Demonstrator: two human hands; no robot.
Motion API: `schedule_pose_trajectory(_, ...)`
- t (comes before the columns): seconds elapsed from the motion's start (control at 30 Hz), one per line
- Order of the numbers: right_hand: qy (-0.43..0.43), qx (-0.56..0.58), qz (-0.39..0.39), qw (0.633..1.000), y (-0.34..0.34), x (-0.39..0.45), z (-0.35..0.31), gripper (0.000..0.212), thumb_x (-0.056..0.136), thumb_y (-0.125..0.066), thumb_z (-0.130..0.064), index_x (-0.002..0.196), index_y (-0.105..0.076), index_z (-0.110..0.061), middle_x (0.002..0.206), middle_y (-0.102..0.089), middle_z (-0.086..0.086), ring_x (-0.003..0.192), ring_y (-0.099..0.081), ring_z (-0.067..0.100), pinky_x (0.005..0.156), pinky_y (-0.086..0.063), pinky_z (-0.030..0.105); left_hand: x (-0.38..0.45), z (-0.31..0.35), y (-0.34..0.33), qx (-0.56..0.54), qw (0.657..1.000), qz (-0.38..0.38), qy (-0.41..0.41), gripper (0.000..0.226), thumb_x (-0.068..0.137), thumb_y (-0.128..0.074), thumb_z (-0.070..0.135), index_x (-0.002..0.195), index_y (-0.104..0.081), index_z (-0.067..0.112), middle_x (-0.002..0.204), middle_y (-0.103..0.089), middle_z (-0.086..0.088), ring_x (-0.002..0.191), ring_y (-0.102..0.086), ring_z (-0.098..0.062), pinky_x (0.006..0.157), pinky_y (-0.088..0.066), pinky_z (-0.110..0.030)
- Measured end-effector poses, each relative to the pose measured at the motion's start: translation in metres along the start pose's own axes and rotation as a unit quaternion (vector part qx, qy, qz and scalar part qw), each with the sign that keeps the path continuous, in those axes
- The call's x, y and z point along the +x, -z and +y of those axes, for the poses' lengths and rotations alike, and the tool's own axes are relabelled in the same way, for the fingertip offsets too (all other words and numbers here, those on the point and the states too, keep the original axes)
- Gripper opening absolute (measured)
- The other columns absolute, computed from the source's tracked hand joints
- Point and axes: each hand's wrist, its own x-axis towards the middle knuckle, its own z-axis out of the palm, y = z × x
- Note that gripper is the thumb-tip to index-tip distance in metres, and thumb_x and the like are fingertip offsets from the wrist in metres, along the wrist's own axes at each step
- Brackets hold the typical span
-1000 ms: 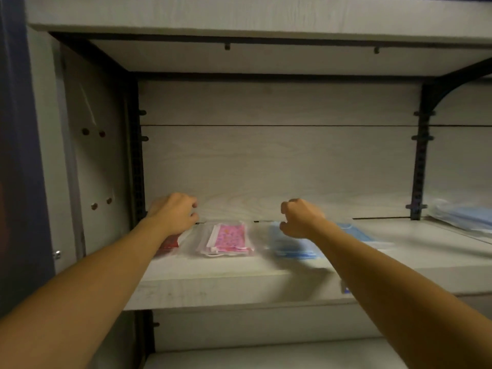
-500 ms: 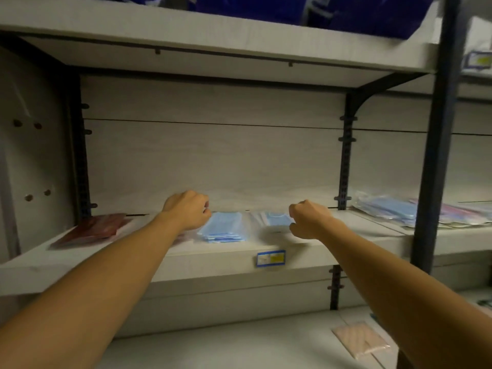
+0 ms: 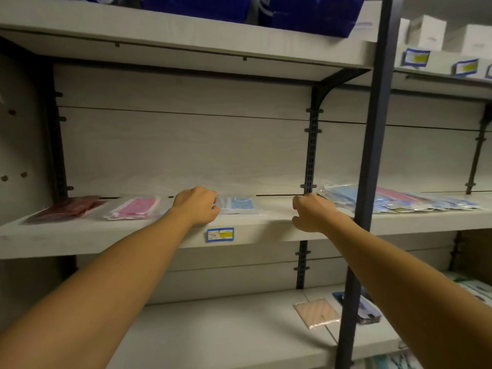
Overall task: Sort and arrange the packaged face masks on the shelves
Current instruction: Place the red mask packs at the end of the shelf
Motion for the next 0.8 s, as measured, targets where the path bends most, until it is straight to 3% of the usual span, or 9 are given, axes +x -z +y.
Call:
schedule_pose_trajectory(0.1, 0.009, -0.001, 0.002, 1.000, -0.003, -0.015, 0.021, 0.013, 0.093, -0.060, -0.021, 0.101, -0.055, -0.012, 0.092, -0.060, 0.007, 0.078, -0.061, 0.022, 0.074, -0.059, 0.037, -0.004, 0.023, -0.002, 0.006, 1.000, -0.002, -0.001, 0.028, 0.096, -0.048, 0.036, 0.113, -0.064, 0.022, 0.114, -0.066, -0.004, 0.096, -0.063, -0.026, 0.073, -0.049, -0.032)
schedule_pose_trajectory(0.2, 0.009, 0.003, -0.001, 1.000, -0.007, -0.030, 0.045, 0.017, 0.094, -0.060, -0.023, 0.105, -0.056, -0.012, 0.091, -0.059, 0.005, 0.078, -0.059, 0.019, 0.069, -0.055, 0.032, -0.007, 0.044, -0.005, -0.011, 1.000, -0.006, 0.005, 0.029, 0.095, -0.048, 0.035, 0.113, -0.065, 0.020, 0.114, -0.066, -0.005, 0.096, -0.063, -0.027, 0.077, -0.053, -0.035)
schedule_pose_trajectory(0.33, -0.006, 0.014, -0.005, 1.000, -0.011, -0.050, 0.079, 0.025, 0.094, -0.062, -0.025, 0.116, -0.058, -0.014, 0.098, -0.061, 0.004, 0.083, -0.061, 0.019, 0.080, -0.059, 0.034, -0.010, 0.076, -0.006, -0.026, 1.000, -0.004, 0.003, 0.031, 0.095, -0.049, 0.034, 0.115, -0.066, 0.020, 0.118, -0.066, -0.004, 0.101, -0.062, -0.028, 0.081, -0.054, -0.036)
schedule_pose_trajectory(0.5, -0.029, 0.016, 0.002, 0.999, -0.009, -0.069, 0.128, 0.021, 0.094, -0.064, -0.023, 0.111, -0.056, -0.015, 0.097, -0.058, 0.002, 0.087, -0.058, 0.017, 0.073, -0.051, 0.029, -0.003, 0.115, 0.000, -0.039, 0.999, 0.004, -0.011, 0.029, 0.095, -0.047, 0.033, 0.113, -0.066, 0.022, 0.114, -0.066, -0.003, 0.097, -0.062, -0.028, 0.078, -0.053, -0.034)
schedule_pose_trajectory(0.63, -0.052, 0.020, 0.010, 0.998, -0.010, -0.076, 0.168, 0.030, 0.096, -0.064, -0.023, 0.123, -0.056, -0.012, 0.115, -0.063, 0.008, 0.095, -0.061, 0.021, 0.082, -0.055, 0.030, 0.006, 0.148, 0.005, -0.034, 0.999, 0.015, -0.026, 0.025, 0.094, -0.047, 0.033, 0.106, -0.067, 0.023, 0.107, -0.067, -0.001, 0.091, -0.063, -0.027, 0.074, -0.052, -0.031)
schedule_pose_trajectory(0.8, -0.084, 0.012, 0.005, 0.996, -0.020, -0.079, 0.220, 0.029, 0.094, -0.063, -0.023, 0.119, -0.059, -0.010, 0.107, -0.065, 0.008, 0.085, -0.062, 0.020, 0.080, -0.058, 0.031, 0.020, 0.183, 0.002, -0.029, 0.999, 0.025, -0.037, 0.023, 0.093, -0.048, 0.033, 0.102, -0.067, 0.024, 0.103, -0.067, 0.000, 0.090, -0.064, -0.027, 0.072, -0.051, -0.031)
